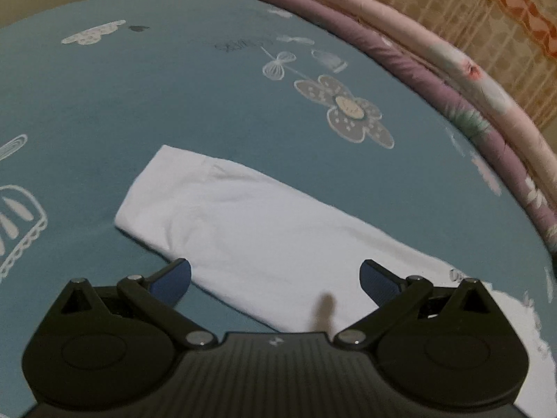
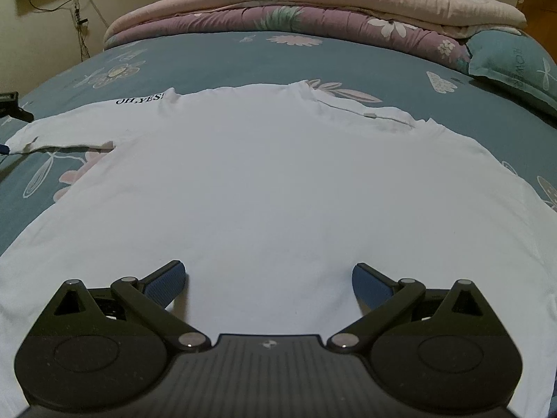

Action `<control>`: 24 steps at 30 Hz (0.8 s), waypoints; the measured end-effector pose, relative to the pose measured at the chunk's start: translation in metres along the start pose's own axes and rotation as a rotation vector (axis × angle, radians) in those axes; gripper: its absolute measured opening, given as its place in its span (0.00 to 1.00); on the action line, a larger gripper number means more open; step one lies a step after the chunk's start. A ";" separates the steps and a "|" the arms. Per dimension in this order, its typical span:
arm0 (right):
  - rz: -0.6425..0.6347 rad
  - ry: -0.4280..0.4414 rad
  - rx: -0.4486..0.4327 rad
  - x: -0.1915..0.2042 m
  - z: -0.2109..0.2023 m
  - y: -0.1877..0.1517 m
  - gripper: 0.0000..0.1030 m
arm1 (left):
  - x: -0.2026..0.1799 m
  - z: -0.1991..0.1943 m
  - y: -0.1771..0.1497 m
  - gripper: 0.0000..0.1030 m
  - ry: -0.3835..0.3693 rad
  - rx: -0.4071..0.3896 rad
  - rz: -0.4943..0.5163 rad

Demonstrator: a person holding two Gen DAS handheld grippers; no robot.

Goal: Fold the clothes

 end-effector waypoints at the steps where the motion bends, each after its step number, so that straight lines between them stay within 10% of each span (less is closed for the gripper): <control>1: -0.005 -0.002 0.000 0.000 0.000 -0.001 1.00 | -0.003 -0.005 -0.001 0.99 -0.027 -0.006 -0.002; 9: -0.010 -0.007 -0.007 0.001 0.000 -0.002 1.00 | -0.005 -0.012 -0.036 0.99 -0.245 0.007 -0.240; 24: -0.020 -0.014 -0.013 0.001 0.001 -0.003 1.00 | 0.014 0.010 -0.023 0.99 -0.310 -0.125 -0.337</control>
Point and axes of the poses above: each gripper's, at about its wrist camera, not at the fingertips, and z roughly the way its jaws point, x to its left, y to its top, the point moved 7 cm from there along z, roughly the way its jaws point, and after that the axes turned 12 degrees about z, right-handed, at the moved point
